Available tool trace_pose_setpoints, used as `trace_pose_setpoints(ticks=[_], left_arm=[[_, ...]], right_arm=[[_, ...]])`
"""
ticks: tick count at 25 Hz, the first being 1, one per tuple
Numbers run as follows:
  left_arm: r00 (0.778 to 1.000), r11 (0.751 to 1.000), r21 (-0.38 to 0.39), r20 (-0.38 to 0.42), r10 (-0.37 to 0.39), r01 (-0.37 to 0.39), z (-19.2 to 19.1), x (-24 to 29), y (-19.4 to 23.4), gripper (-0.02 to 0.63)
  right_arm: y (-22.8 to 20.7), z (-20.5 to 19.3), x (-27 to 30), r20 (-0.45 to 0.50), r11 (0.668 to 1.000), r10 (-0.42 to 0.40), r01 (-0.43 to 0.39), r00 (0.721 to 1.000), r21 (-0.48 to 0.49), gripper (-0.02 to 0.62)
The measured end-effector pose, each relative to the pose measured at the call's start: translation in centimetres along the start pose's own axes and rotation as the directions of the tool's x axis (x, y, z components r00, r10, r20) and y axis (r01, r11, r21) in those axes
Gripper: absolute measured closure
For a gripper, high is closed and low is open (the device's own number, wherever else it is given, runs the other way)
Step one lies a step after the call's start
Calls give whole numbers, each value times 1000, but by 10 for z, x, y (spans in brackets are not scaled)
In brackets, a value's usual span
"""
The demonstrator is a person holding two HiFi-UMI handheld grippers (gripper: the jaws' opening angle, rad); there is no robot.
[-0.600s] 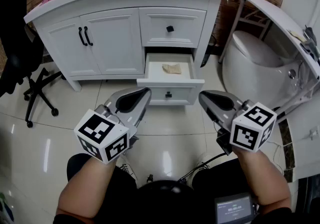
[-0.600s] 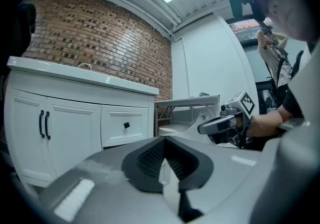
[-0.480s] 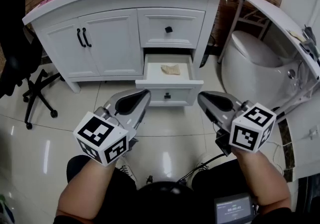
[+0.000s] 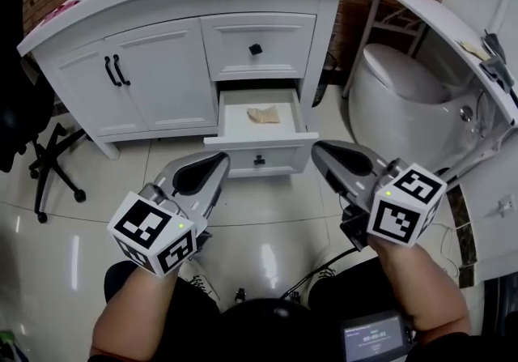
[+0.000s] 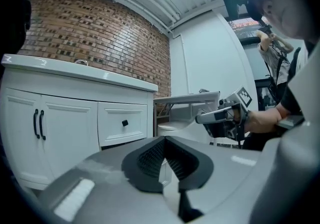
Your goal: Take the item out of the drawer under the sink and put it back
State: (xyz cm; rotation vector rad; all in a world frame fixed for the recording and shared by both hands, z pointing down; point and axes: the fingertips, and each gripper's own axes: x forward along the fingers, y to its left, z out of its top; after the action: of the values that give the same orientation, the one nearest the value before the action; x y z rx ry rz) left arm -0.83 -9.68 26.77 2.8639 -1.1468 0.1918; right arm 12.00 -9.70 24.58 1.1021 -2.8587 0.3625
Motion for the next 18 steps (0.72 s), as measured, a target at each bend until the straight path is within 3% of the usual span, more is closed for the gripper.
trace_pose_setpoints(ticks=[7, 18], left_arm=[[1000, 998, -63, 1, 15, -15, -5, 9, 24, 601], [1000, 997, -76, -24, 11, -13, -19, 37, 55, 601]], right_arm=[[-17, -1, 6, -7, 1000, -24, 24, 1000, 15, 588], [-46, -10, 37, -46, 999, -36, 37, 998, 22, 588]])
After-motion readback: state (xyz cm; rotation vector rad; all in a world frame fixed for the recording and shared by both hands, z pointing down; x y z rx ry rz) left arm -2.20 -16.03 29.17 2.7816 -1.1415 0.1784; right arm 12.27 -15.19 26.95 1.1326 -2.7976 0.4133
